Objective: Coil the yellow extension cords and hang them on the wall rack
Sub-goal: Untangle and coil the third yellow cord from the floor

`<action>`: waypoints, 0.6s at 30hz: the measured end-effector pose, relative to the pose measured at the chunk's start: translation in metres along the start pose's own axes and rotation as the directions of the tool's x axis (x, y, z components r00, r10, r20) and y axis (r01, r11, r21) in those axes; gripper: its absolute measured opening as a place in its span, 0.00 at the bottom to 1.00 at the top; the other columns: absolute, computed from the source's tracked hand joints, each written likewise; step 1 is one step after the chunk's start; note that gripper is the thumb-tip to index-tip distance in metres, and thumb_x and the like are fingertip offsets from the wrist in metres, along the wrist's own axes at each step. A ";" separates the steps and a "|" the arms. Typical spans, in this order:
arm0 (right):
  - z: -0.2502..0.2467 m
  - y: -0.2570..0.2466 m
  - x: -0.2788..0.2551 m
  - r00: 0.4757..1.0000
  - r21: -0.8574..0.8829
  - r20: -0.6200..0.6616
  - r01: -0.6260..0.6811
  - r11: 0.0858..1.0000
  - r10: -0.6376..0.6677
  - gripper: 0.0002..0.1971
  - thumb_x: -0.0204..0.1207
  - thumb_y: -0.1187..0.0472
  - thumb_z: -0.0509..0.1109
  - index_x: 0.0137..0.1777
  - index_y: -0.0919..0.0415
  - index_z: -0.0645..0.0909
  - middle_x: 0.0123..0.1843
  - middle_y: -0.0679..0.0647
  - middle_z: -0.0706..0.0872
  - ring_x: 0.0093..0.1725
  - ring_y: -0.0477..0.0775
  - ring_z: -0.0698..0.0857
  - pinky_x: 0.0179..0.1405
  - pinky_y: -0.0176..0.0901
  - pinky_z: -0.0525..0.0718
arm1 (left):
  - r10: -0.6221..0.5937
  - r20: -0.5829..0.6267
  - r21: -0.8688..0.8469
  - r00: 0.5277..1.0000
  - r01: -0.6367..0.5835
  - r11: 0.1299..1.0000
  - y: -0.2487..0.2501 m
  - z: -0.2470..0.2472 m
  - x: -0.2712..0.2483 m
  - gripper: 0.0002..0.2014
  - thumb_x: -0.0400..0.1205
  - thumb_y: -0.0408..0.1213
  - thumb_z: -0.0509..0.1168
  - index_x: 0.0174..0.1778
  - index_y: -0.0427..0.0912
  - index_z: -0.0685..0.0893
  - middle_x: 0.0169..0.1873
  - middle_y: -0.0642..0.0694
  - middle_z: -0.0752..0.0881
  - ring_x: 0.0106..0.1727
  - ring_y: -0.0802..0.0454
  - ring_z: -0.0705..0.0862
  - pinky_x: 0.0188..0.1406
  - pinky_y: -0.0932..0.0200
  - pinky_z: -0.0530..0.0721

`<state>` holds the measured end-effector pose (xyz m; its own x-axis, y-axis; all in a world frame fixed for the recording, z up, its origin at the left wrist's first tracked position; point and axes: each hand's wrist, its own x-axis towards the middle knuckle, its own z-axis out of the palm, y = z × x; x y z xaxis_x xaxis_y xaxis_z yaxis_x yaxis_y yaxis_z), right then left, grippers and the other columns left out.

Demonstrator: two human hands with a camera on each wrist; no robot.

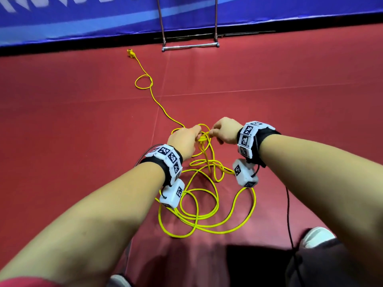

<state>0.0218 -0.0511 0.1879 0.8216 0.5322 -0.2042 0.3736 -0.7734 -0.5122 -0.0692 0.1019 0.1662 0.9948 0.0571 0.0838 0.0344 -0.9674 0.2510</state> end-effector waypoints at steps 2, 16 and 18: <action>-0.003 0.004 0.005 0.998 -0.005 -0.029 -0.050 0.999 0.049 0.11 0.82 0.60 0.66 0.46 0.64 0.87 0.34 0.57 0.87 0.35 0.56 0.83 0.30 0.39 0.75 | -0.010 -0.048 -0.104 0.999 0.005 0.995 -0.006 -0.003 0.004 0.14 0.78 0.27 0.61 0.43 0.53 0.69 0.31 0.53 0.79 0.37 0.41 0.77 0.36 0.54 0.73; -0.021 0.013 0.017 0.938 0.668 -0.050 -0.225 0.709 0.344 0.19 0.89 0.62 0.56 0.34 0.59 0.73 0.29 0.53 0.73 0.16 0.48 0.70 0.12 0.27 0.61 | -0.162 -0.166 -0.302 0.973 0.106 0.947 -0.068 -0.032 0.005 0.14 0.80 0.23 0.61 0.41 0.48 0.72 0.36 0.49 0.85 0.32 0.56 0.84 0.36 0.55 0.82; -0.028 0.022 0.021 0.912 0.752 0.001 -0.270 0.601 0.409 0.18 0.89 0.63 0.52 0.35 0.58 0.70 0.30 0.52 0.71 0.11 0.44 0.69 0.10 0.25 0.59 | -0.177 -0.179 -0.274 0.968 0.124 0.954 -0.081 -0.028 -0.003 0.15 0.77 0.23 0.57 0.41 0.52 0.70 0.45 0.50 0.90 0.43 0.47 0.87 0.46 0.55 0.83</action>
<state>0.0598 -0.0663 0.1960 0.9022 0.1695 -0.3967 -0.3213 -0.3496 -0.8801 -0.0777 0.1869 0.1723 0.9395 0.2709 0.2096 0.1297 -0.8477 0.5144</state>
